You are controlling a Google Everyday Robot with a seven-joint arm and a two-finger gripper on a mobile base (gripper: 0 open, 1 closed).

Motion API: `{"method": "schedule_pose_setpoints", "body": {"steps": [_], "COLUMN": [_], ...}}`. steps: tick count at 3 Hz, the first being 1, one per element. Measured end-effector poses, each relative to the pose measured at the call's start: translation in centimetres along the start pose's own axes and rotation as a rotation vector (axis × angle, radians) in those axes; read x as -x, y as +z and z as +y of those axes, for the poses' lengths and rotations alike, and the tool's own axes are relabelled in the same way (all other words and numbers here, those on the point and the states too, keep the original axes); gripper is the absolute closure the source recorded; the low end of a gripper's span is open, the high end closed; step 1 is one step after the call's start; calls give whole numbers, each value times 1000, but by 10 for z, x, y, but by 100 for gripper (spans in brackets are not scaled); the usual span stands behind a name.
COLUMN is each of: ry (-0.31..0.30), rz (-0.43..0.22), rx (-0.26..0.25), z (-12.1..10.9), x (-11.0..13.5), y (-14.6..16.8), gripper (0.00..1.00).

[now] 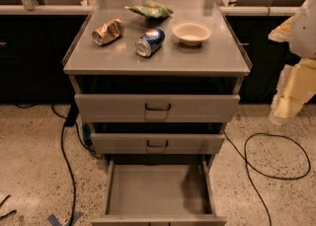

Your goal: Place pepsi can into bottom drawer

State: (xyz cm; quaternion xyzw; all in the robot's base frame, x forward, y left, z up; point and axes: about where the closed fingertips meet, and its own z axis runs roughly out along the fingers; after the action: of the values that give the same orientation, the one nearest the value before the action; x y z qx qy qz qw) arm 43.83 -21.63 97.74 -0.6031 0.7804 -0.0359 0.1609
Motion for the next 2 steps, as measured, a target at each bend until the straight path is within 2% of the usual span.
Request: {"method": "schedule_pose_setpoints", "body": {"steps": [1,2], "ry": [-3,-37], "rz": [-7,-29], "rx": [-6,11], "z": [0,2], "x": [-1,1], "y": [2,25], "gripper": [0,0]}}
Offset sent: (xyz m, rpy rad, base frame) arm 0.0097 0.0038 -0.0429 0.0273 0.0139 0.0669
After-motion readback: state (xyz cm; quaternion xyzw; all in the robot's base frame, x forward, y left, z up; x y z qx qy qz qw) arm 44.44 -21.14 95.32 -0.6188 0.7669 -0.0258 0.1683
